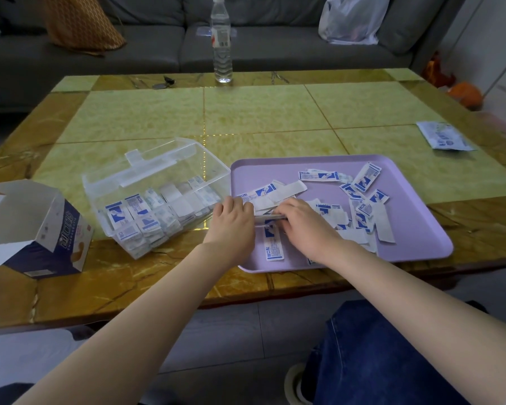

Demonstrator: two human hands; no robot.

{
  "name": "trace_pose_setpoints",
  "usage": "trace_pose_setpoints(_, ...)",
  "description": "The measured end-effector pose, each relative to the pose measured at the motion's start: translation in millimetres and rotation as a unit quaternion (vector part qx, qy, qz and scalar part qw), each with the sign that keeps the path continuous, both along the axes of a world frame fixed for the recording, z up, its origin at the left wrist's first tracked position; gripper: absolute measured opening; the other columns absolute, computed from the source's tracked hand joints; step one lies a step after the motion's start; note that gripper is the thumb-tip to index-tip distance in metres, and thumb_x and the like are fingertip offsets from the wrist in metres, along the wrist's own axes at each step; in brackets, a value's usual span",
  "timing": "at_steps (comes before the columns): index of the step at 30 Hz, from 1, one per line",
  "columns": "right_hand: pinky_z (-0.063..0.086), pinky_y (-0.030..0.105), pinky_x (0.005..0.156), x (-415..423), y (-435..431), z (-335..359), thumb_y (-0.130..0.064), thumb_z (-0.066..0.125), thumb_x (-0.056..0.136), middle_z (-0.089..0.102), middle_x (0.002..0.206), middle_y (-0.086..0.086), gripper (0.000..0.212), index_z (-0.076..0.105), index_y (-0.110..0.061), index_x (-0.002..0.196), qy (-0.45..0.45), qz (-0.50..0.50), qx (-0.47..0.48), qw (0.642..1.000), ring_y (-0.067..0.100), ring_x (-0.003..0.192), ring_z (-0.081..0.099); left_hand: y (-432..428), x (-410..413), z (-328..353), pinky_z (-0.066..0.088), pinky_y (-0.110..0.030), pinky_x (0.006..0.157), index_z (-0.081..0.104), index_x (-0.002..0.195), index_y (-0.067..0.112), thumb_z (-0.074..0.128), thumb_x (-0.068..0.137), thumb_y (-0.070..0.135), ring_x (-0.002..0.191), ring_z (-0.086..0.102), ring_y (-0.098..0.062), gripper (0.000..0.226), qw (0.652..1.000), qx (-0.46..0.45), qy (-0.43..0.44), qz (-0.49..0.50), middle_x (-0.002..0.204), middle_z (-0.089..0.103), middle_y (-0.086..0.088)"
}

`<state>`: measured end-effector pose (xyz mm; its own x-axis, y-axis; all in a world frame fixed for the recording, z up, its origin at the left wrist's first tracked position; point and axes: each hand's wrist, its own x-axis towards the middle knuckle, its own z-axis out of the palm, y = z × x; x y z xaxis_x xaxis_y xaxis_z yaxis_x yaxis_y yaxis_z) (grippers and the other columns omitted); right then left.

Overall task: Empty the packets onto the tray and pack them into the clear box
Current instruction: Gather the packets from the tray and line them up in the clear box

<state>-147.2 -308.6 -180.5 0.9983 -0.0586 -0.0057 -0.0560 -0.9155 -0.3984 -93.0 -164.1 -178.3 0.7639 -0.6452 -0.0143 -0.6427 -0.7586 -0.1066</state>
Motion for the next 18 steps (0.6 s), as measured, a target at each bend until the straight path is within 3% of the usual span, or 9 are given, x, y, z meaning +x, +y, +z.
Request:
trace_pose_setpoints(6, 0.030, 0.019, 0.099, -1, 17, -4, 0.013, 0.042, 0.084, 0.044, 0.129, 0.009, 0.048, 0.045, -0.006, 0.127, -0.003, -0.027, 0.085, 0.996, 0.020, 0.122, 0.042, 6, -2, 0, 0.037, -0.033, 0.091, 0.037, 0.118, 0.007, 0.038, 0.090, 0.007, 0.114, 0.039, -0.029, 0.029, 0.998, -0.021, 0.057, -0.012, 0.123, 0.041, -0.013)
trace_pose_setpoints(11, 0.034, 0.031, 0.101, -3, 27, -5, 0.014, 0.040, 0.081, 0.039, 0.129, 0.012, 0.043, 0.047, 0.001, 0.121, 0.015, 0.031, -0.001, 0.999, 0.025, 0.125, 0.036, 6, -7, -1, 0.036, -0.031, 0.089, 0.036, 0.115, 0.008, 0.038, 0.090, 0.010, 0.112, 0.040, -0.028, 0.025, 0.999, -0.030, 0.037, -0.021, 0.122, 0.041, -0.011)
trace_pose_setpoints(15, 0.011, 0.020, 0.110, -7, 25, 2, 0.010, 0.035, 0.090, 0.023, 0.150, 0.009, 0.051, 0.032, -0.002, 0.140, 0.005, 0.062, -0.060, 0.996, 0.021, 0.143, 0.012, 6, -7, -5, 0.033, -0.029, 0.089, 0.036, 0.115, 0.008, 0.038, 0.092, 0.015, 0.109, 0.040, -0.026, 0.023, 0.999, -0.044, 0.014, -0.025, 0.120, 0.040, -0.010)
trace_pose_setpoints(18, 0.003, 0.024, 0.115, -8, 26, 0, 0.007, 0.032, 0.093, 0.014, 0.156, 0.008, 0.053, 0.023, -0.003, 0.145, 0.028, 0.073, -0.078, 0.994, 0.020, 0.146, 0.000, 6, -7, -7, 0.032, -0.030, 0.090, 0.035, 0.117, 0.008, 0.036, 0.093, 0.017, 0.110, 0.040, -0.027, 0.025, 0.999, -0.024, 0.010, -0.028, 0.121, 0.041, -0.011)
